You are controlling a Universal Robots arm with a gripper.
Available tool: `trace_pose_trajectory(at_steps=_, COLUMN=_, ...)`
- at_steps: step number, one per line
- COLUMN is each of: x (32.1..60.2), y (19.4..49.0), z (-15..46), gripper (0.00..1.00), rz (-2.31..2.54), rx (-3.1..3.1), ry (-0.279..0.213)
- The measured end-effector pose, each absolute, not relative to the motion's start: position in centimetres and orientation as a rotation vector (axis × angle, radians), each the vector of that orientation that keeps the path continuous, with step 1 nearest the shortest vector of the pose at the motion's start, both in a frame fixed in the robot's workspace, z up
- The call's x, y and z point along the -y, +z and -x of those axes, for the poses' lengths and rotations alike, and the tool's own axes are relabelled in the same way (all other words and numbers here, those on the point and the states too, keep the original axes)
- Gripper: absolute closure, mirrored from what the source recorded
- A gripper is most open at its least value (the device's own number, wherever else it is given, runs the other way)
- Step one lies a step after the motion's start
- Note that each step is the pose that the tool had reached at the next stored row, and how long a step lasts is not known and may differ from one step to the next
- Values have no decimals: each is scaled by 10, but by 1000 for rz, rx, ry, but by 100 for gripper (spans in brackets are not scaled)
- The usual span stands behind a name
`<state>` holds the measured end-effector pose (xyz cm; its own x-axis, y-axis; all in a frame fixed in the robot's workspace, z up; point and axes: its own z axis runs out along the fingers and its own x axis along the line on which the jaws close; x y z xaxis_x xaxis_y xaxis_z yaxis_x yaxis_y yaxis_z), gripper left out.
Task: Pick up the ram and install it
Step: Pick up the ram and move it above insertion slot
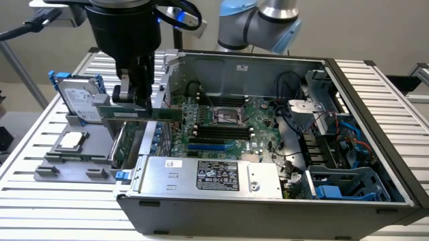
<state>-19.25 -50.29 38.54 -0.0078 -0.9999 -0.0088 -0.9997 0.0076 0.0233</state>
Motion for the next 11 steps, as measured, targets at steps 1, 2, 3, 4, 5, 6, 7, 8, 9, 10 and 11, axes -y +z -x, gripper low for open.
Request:
trace_pose_trajectory(at_steps=1, x=503, y=386, z=188, gripper=100, rz=-2206, rx=2223, ry=-36)
trace_pose_trajectory(at_steps=2, x=503, y=386, z=184, gripper=100, rz=-2205, rx=2223, ry=-36)
trace_pose_trajectory(at_steps=3, x=503, y=386, z=179, gripper=100, rz=-2206, rx=2223, ry=-36)
trace_pose_trajectory(at_steps=4, x=503, y=386, z=174, gripper=100, rz=-2206, rx=2223, ry=-36)
trace_pose_trajectory(at_steps=5, x=503, y=386, z=170, gripper=100, rz=-2206, rx=2223, ry=-36)
trace_pose_trajectory(at_steps=6, x=503, y=386, z=165, gripper=100, rz=-2206, rx=2223, ry=-36)
trace_pose_trajectory(at_steps=7, x=503, y=386, z=161, gripper=100, rz=-2206, rx=2223, ry=-36)
trace_pose_trajectory(at_steps=8, x=503, y=386, z=156, gripper=100, rz=-2206, rx=2223, ry=-36)
trace_pose_trajectory(at_steps=9, x=503, y=386, z=152, gripper=100, rz=-2206, rx=2223, ry=-36)
trace_pose_trajectory(at_steps=10, x=503, y=386, z=147, gripper=100, rz=-2206, rx=2223, ry=-36)
trace_pose_trajectory(at_steps=11, x=503, y=386, z=142, gripper=100, rz=-2206, rx=2223, ry=-36)
